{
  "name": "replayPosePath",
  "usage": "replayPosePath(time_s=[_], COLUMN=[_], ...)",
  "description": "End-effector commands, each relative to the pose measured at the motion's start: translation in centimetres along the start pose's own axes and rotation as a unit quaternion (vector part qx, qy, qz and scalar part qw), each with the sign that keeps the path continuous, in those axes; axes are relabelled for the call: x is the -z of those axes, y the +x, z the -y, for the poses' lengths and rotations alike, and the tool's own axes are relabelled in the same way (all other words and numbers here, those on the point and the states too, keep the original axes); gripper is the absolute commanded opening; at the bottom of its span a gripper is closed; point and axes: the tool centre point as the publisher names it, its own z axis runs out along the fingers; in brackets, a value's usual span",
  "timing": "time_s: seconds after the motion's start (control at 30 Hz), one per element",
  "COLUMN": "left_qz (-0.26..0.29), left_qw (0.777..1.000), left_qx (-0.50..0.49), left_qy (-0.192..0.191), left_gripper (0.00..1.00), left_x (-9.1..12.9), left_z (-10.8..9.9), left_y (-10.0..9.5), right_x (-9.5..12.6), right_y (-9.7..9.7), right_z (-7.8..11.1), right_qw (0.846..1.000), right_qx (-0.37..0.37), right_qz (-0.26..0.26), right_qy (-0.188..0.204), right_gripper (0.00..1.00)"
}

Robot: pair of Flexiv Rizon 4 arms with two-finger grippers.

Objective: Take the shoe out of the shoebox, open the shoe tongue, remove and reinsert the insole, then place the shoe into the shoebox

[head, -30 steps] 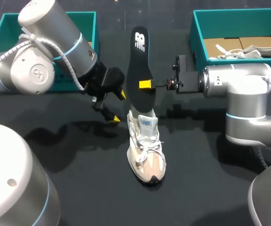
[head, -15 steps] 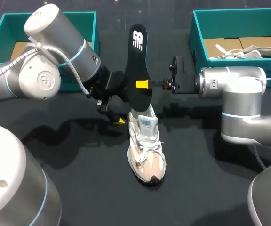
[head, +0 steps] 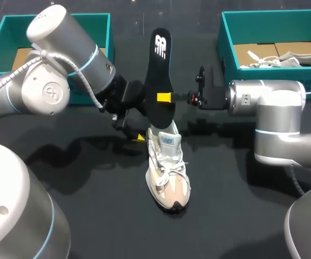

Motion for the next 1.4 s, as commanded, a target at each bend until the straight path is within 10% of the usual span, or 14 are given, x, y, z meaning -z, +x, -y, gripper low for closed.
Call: replayPosePath(time_s=[0.03,1.4], left_qz=[0.001,0.001], left_qw=[1.0,1.0], left_qx=[-0.001,-0.001], left_qy=[0.002,0.002], left_gripper=[1.0,1.0], left_x=[0.1,0.1], left_z=[-0.2,-0.2], left_y=[0.2,0.2], right_x=[-0.1,0.6], right_y=[0.0,-0.8], right_z=[0.4,2.2], right_qw=[1.0,0.995], right_qx=[0.013,0.096], right_qz=[-0.001,-0.027], right_qy=[-0.008,-0.012], right_gripper=[0.0,0.0])
